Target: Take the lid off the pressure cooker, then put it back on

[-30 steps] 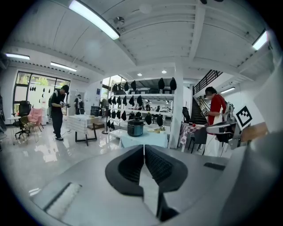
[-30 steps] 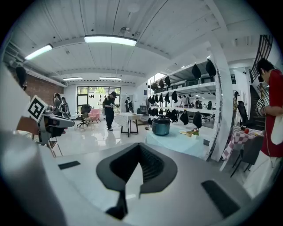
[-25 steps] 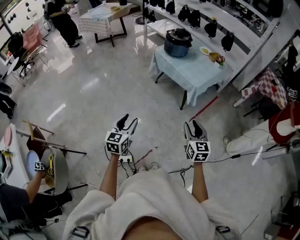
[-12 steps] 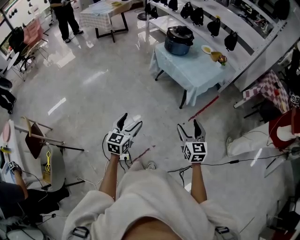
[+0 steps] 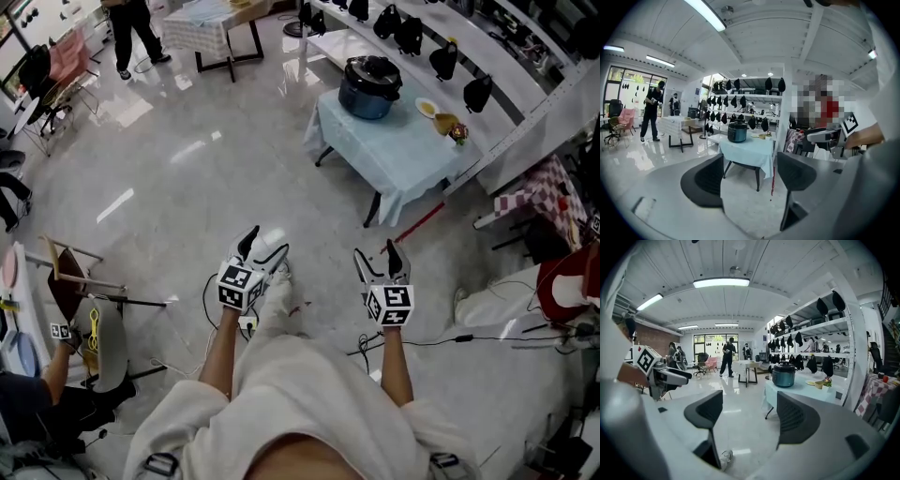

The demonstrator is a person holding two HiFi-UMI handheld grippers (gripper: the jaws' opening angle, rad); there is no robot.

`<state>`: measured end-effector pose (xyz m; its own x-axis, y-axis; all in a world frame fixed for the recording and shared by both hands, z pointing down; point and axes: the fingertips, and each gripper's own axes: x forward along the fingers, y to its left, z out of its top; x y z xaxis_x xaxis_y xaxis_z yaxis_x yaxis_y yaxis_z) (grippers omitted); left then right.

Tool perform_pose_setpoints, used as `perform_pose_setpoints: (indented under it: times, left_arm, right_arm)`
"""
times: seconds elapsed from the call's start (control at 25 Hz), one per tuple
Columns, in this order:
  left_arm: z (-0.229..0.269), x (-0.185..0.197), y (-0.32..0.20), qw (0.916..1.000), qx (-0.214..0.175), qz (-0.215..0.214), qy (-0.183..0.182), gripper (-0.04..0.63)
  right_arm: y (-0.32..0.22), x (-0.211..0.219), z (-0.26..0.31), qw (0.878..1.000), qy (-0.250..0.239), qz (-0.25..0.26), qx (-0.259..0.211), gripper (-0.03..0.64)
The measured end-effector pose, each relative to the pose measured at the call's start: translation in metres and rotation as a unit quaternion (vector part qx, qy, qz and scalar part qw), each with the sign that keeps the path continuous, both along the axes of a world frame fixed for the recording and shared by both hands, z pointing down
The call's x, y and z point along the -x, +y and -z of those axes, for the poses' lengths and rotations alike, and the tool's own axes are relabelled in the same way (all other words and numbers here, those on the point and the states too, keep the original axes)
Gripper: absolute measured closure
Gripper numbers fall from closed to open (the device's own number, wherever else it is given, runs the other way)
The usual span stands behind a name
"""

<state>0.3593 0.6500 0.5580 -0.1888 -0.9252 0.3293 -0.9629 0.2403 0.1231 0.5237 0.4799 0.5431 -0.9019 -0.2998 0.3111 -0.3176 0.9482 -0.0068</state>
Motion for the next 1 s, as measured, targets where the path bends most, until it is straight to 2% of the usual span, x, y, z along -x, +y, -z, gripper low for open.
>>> perform_pose_setpoints:
  times: [0.28, 0.68, 1.0]
  left_arm:
    - [-0.004, 0.102, -0.077, 0.9998, -0.016, -0.014, 0.007, 0.256]
    - [0.029, 0.269, -0.196, 0.9983, -0.034, -0.047, 0.009, 0.256]
    - [0.019, 0.353, -0.246, 0.9975, -0.031, -0.060, 0.019, 0.256]
  right_arm:
    - [-0.065, 0.101, 0.000, 1.000, 0.006, -0.008, -0.009, 0.282]
    - [-0.167, 0.263, 0.033, 0.999, 0.003, -0.032, -0.019, 0.282]
    - [-0.210, 0.343, 0.024, 0.999, 0.010, -0.045, -0.018, 0.282]
